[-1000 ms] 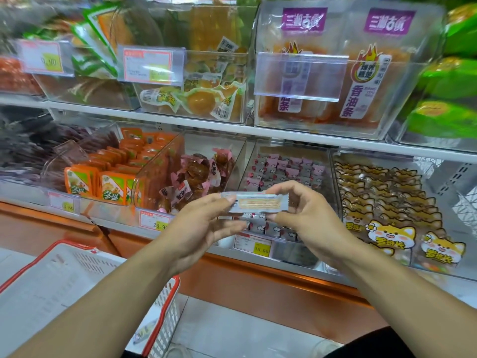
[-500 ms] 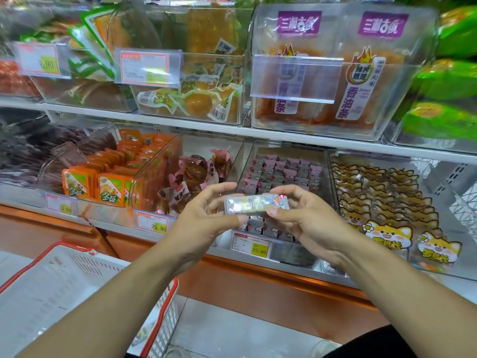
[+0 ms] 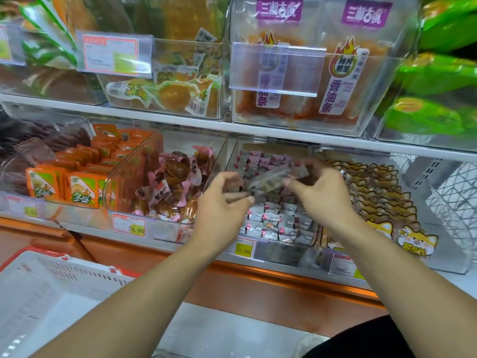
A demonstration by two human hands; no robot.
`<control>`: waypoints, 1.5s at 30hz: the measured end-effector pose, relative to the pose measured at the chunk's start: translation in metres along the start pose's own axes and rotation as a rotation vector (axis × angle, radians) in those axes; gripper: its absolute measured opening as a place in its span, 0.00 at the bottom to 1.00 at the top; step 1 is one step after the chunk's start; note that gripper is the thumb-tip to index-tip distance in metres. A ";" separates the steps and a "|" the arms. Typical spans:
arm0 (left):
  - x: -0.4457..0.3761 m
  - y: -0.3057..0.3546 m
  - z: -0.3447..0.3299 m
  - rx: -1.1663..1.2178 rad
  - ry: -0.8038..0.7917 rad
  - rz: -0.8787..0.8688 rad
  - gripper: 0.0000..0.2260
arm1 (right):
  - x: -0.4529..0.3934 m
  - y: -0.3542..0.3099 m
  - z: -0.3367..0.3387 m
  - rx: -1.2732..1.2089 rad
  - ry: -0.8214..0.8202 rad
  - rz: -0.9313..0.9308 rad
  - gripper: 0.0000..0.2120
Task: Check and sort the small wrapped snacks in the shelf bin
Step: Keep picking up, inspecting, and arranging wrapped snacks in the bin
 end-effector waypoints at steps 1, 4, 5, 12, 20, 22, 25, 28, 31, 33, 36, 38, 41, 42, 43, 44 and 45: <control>-0.004 0.000 -0.009 -0.066 -0.020 -0.021 0.17 | -0.006 -0.002 0.011 0.126 0.082 0.052 0.12; -0.018 0.006 -0.042 -0.374 -0.119 -0.120 0.16 | -0.029 0.006 0.031 0.355 0.221 0.083 0.13; -0.022 0.008 -0.053 -0.481 -0.151 -0.142 0.16 | -0.038 0.012 0.035 0.369 0.233 0.041 0.13; -0.065 -0.004 -0.101 -0.828 -0.377 -0.100 0.18 | -0.069 0.027 0.036 0.590 0.177 -0.053 0.17; -0.115 -0.010 -0.140 -0.967 -0.486 0.002 0.25 | -0.077 0.036 0.036 0.689 0.061 -0.082 0.11; -0.124 -0.015 -0.143 -0.999 -0.481 0.033 0.27 | -0.076 0.037 0.038 0.667 0.091 -0.081 0.09; -0.132 -0.023 -0.144 -1.049 -0.476 0.070 0.28 | -0.072 0.036 0.043 0.609 0.166 -0.049 0.09; -0.136 -0.027 -0.143 -1.110 -0.485 0.096 0.27 | -0.073 0.039 0.043 0.597 0.177 -0.052 0.11; -0.135 -0.028 -0.142 -1.122 -0.518 0.109 0.27 | -0.073 0.040 0.045 0.589 0.186 -0.045 0.12; -0.131 -0.027 -0.140 -1.100 -0.535 0.113 0.26 | -0.071 0.037 0.046 0.572 0.190 -0.022 0.12; -0.129 -0.024 -0.138 -1.058 -0.547 0.110 0.26 | -0.071 0.037 0.046 0.573 0.159 -0.042 0.13; -0.127 -0.021 -0.138 -1.031 -0.555 0.115 0.26 | -0.073 0.039 0.044 0.609 0.116 -0.068 0.14; -0.120 -0.019 -0.141 -1.017 -0.577 0.115 0.25 | -0.074 0.039 0.042 0.625 0.065 -0.081 0.17; -0.118 -0.019 -0.143 -1.016 -0.589 0.110 0.25 | -0.074 0.038 0.040 0.623 0.042 -0.070 0.18; -0.115 -0.019 -0.143 -1.014 -0.599 0.102 0.24 | -0.074 0.037 0.036 0.638 0.016 -0.057 0.19; -0.112 -0.019 -0.143 -1.010 -0.605 0.090 0.24 | -0.075 0.036 0.032 0.678 -0.006 -0.046 0.19; -0.109 -0.018 -0.142 -1.002 -0.603 0.076 0.25 | -0.076 0.036 0.029 0.737 -0.019 -0.037 0.19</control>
Point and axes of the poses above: each hand's wrist, its own x-axis away from the middle knuckle, its own z-axis out of the back of the hand, y = z × x, the point moved 7 cm from there along -x, towards the middle knuckle, and after that the axes turned 10 degrees about -y, right-handed, at the moved point
